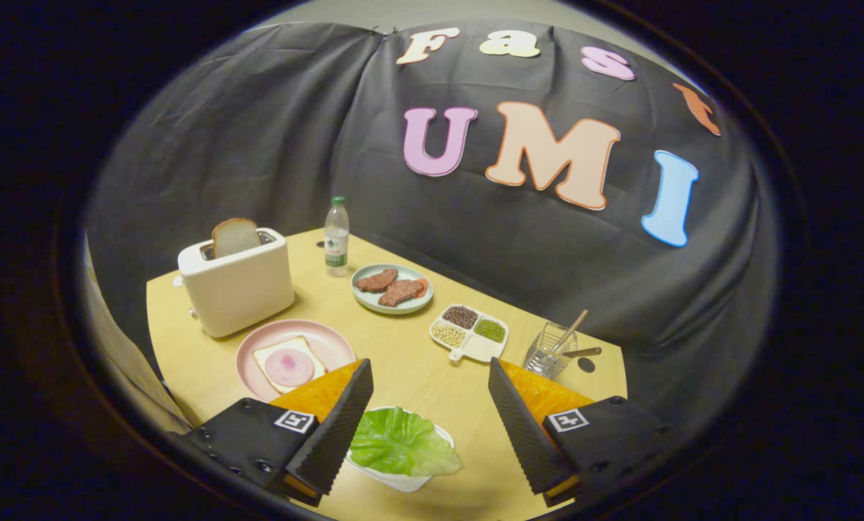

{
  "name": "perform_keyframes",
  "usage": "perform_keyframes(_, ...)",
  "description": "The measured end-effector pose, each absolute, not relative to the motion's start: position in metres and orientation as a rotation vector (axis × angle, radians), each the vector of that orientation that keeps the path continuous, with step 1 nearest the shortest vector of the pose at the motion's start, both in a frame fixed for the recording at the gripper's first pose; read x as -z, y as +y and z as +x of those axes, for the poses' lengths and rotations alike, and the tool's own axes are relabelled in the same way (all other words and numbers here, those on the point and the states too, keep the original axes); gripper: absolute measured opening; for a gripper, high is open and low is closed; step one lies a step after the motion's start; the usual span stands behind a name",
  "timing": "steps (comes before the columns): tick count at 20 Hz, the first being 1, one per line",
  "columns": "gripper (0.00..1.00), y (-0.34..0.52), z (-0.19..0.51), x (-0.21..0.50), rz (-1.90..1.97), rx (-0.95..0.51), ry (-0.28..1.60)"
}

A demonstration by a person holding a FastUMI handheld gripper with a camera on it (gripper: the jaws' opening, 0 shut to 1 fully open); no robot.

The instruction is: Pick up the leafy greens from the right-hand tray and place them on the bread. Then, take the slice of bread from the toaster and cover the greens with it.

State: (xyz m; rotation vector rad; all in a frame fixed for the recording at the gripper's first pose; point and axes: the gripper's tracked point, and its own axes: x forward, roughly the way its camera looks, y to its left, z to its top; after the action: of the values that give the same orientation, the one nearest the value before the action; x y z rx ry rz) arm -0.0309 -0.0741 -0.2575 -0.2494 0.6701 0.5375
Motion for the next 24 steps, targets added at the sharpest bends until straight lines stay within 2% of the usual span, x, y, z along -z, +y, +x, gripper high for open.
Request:
perform_keyframes(11, 0.99, -0.083, -0.059, 0.359, -0.393, -0.73, 0.919)
perform_keyframes(24, 0.99, -0.094, -0.099, 0.431, -0.469, -0.876, 1.15)
